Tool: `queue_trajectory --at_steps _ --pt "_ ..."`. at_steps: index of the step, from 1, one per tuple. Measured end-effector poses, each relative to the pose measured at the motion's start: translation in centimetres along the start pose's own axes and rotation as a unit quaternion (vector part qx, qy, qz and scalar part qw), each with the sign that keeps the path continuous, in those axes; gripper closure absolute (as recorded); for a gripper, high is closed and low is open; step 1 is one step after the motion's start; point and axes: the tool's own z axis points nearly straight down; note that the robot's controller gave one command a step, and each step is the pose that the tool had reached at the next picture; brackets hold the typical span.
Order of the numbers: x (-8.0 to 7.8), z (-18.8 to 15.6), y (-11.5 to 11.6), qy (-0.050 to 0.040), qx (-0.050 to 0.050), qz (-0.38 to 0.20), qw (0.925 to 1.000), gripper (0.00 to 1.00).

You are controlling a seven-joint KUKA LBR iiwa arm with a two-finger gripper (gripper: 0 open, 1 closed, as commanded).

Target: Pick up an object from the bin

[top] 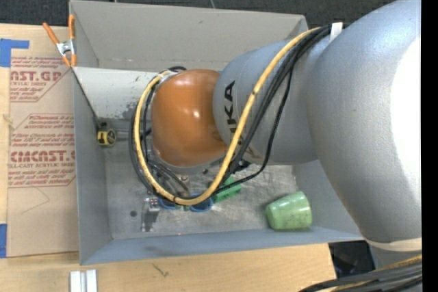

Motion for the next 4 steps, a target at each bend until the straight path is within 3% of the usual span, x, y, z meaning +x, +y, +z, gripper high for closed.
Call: queue_trajectory --at_steps 1,2,3,4 --pt "-2.4 7.6 -9.5 -0.0068 -0.002 -0.029 0.9996 0.00" --pt "-1.7 4.6 -9.9 -0.0042 -0.001 0.021 0.9998 0.00" --pt "-0.8 4.7 -11.1 -0.0027 -0.001 0.070 0.9975 0.00" --pt "-0.3 7.4 -10.3 -0.0090 -0.002 0.129 0.9916 0.00"
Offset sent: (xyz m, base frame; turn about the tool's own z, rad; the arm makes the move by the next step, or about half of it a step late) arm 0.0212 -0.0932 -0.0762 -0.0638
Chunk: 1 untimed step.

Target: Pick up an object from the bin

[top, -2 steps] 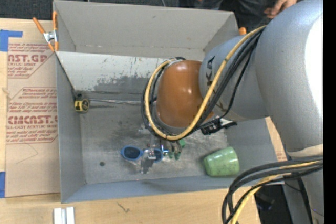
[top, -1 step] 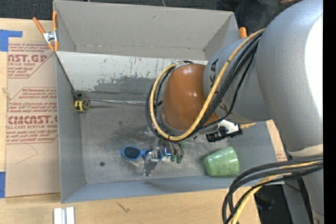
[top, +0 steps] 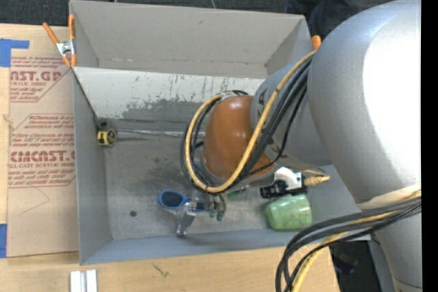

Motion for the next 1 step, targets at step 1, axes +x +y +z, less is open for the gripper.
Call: queue_trajectory --at_steps 1 --pt "-0.15 -0.14 0.03 0.0029 0.001 0.000 1.0000 0.00"
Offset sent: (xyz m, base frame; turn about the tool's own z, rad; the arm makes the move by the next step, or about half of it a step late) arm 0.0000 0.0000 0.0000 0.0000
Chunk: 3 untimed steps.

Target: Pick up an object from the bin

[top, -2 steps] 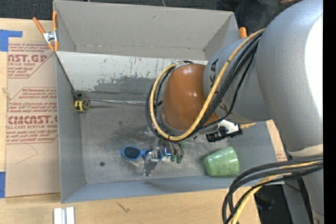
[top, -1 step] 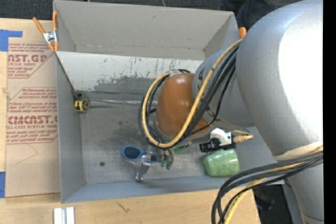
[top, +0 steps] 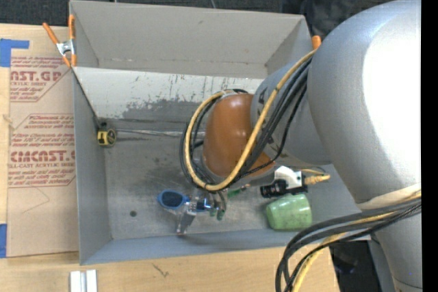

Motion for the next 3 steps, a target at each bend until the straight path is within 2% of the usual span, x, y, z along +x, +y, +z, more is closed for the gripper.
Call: queue_trajectory --at_steps 1,2,3 --pt "0.0 -0.1 0.1 0.0017 0.000 -0.001 1.0000 1.00" --pt "0.0 -4.3 0.2 0.0015 0.000 -0.001 1.0000 1.00" --pt "0.0 -6.1 0.3 0.0019 0.000 -0.002 1.0000 1.00"
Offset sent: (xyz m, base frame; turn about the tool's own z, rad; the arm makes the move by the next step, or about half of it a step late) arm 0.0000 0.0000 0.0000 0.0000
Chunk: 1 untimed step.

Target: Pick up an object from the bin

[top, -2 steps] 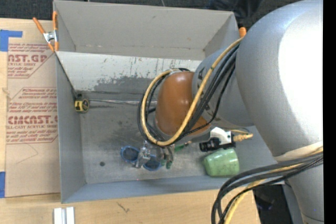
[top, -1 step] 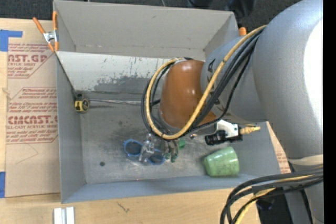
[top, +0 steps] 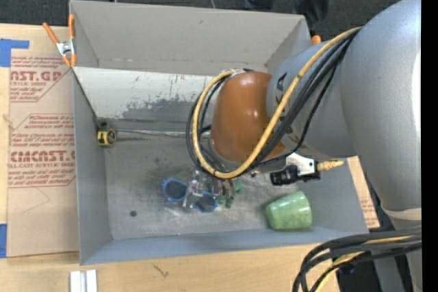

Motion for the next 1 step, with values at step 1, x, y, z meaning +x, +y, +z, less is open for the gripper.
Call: queue_trajectory --at_steps 1 --pt "-0.01 -2.66 0.09 -0.0004 0.000 0.000 1.0000 1.00"
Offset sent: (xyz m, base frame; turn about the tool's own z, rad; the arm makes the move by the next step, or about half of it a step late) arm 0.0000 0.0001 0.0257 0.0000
